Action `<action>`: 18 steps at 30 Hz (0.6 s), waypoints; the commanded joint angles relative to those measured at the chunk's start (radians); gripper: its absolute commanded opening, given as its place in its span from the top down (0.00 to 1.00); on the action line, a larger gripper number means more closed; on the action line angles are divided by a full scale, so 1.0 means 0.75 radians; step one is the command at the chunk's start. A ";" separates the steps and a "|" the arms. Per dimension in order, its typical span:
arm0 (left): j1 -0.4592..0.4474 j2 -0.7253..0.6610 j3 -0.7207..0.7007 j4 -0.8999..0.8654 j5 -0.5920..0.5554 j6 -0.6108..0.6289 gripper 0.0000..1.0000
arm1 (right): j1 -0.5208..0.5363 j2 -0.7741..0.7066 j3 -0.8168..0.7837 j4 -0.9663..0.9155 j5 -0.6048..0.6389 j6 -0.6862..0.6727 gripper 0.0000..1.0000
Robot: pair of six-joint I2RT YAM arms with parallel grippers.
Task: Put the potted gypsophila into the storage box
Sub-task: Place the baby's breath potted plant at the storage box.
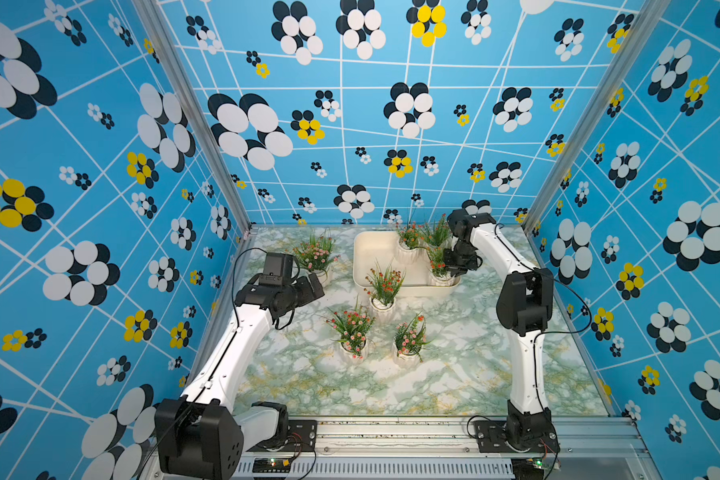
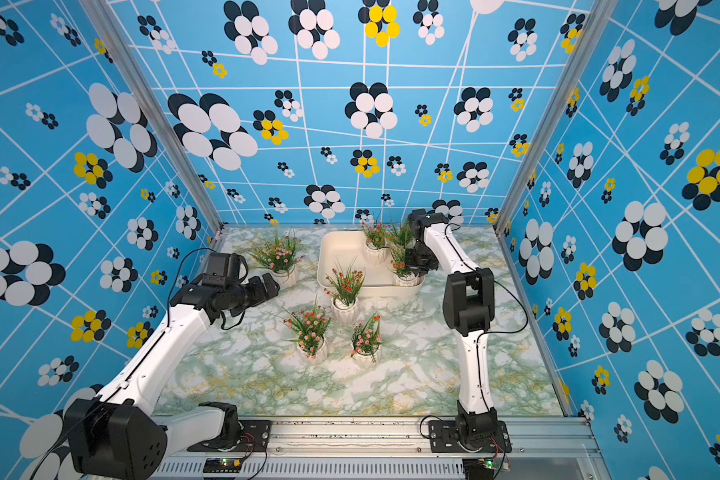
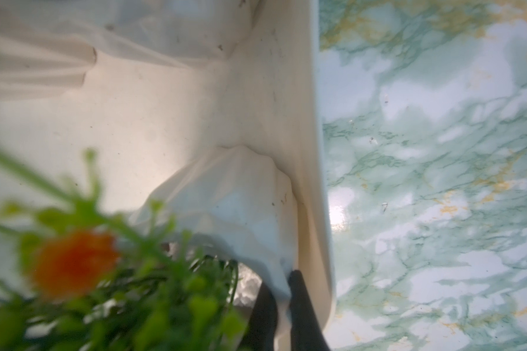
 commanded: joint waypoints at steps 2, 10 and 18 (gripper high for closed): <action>0.020 -0.028 -0.003 -0.044 0.030 -0.001 0.00 | -0.002 -0.085 -0.023 0.016 -0.004 0.023 0.84; 0.120 -0.056 -0.052 -0.026 0.201 -0.047 0.01 | -0.002 -0.227 -0.025 0.002 0.054 0.027 0.55; 0.374 -0.141 -0.162 -0.189 0.396 -0.058 0.01 | -0.003 -0.410 -0.128 0.025 0.097 0.040 0.16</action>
